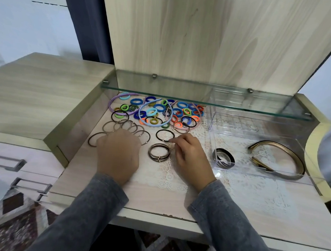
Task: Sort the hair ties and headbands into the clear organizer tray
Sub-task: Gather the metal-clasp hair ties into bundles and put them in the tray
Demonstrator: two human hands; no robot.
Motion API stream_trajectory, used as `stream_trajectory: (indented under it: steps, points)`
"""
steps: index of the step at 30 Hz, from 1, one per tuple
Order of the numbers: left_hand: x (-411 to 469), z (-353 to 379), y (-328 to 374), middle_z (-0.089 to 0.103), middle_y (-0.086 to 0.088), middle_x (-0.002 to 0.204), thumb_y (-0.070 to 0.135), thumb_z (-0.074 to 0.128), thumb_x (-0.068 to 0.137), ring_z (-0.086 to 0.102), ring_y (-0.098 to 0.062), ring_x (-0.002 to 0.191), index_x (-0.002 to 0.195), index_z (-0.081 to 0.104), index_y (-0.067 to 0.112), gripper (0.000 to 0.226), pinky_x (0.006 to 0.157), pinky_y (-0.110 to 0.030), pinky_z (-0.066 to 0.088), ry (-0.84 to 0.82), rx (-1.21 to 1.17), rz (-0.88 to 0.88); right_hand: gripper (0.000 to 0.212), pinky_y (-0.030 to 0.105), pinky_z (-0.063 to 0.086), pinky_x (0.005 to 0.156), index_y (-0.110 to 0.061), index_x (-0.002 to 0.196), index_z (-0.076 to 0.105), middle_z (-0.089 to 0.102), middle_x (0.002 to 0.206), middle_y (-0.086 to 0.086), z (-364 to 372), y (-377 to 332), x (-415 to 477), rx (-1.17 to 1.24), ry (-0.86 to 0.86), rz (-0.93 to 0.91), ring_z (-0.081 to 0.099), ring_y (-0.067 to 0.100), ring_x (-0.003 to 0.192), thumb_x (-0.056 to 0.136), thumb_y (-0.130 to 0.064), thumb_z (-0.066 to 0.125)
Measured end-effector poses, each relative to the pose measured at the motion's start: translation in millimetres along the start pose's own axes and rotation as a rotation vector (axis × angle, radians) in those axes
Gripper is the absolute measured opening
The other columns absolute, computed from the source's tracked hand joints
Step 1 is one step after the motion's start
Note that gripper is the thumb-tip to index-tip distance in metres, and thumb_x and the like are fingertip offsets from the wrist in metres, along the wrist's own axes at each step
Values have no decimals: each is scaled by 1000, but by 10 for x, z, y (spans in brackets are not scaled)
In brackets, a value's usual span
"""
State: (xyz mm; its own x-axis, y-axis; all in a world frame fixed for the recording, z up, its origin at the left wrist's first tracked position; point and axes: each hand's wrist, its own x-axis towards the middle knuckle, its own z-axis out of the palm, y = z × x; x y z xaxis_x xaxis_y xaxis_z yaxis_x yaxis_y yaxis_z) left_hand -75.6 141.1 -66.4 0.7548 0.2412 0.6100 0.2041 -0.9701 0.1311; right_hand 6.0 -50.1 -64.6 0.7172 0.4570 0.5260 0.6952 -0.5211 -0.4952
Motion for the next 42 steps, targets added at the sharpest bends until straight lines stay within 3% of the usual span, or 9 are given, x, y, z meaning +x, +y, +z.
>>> stream_trajectory:
  steps: [4, 9, 13, 25, 29, 31, 37, 42]
  points:
    - [24, -45, 24, 59, 4, 93, 30, 57, 86, 55, -20, 84, 89, 67, 25, 11, 75, -36, 30, 54, -74, 59, 32, 40, 50, 75, -9, 121, 64, 55, 98, 7, 51, 38, 46, -111, -6, 47, 53, 23, 89, 91, -5, 55]
    - [46, -48, 80, 63, 9, 91, 29, 60, 88, 59, -18, 83, 89, 69, 26, 9, 78, -38, 37, 62, -94, 218, 21, 38, 50, 71, -11, 109, 69, 56, 96, 6, 78, 26, 105, -162, -9, 77, 54, 23, 87, 92, -10, 56]
    - [35, -61, 161, 63, 11, 90, 29, 56, 90, 60, -17, 82, 87, 69, 27, 14, 78, -36, 33, 73, -76, 292, 12, 37, 49, 72, -9, 99, 67, 54, 94, 4, 67, 32, 101, -99, 2, 112, 53, 21, 85, 91, -14, 59]
    - [22, -52, 138, 64, 18, 90, 30, 54, 86, 60, -12, 85, 83, 66, 34, 13, 76, -32, 23, -65, -140, 192, 8, 34, 45, 63, -8, 88, 63, 50, 85, 6, 76, 90, 91, -59, 31, 143, 50, 22, 75, 88, -1, 58]
    - [26, -44, 134, 64, 20, 90, 31, 56, 86, 59, -10, 85, 84, 66, 36, 11, 77, -29, 18, -128, -150, 159, 11, 11, 37, 62, -9, 87, 64, 54, 83, 4, 9, 92, 77, 96, 93, 203, 50, 14, 70, 89, -1, 57]
    - [11, -44, 127, 63, 20, 90, 32, 56, 85, 58, -9, 85, 84, 66, 38, 11, 78, -29, 18, -147, -166, 143, 11, 7, 36, 65, -11, 86, 64, 56, 83, 2, -36, 88, 71, 172, 107, 211, 50, 5, 73, 89, -2, 59]
    - [21, -50, 88, 64, 19, 100, 40, 46, 88, 59, -10, 93, 97, 67, 39, 23, 82, -35, 30, -167, -220, 77, 11, 17, 45, 72, -9, 88, 66, 60, 88, 3, -98, 41, 66, 267, 86, 41, 55, 8, 81, 88, 1, 60]
    - [44, -16, 99, 62, 14, 118, 27, 40, 91, 57, -12, 110, 113, 61, 34, 32, 93, -40, 37, -155, -203, 1, 17, 16, 46, 74, -4, 90, 66, 57, 90, 5, -83, -21, 39, 223, 7, -102, 55, 11, 82, 86, 9, 56]
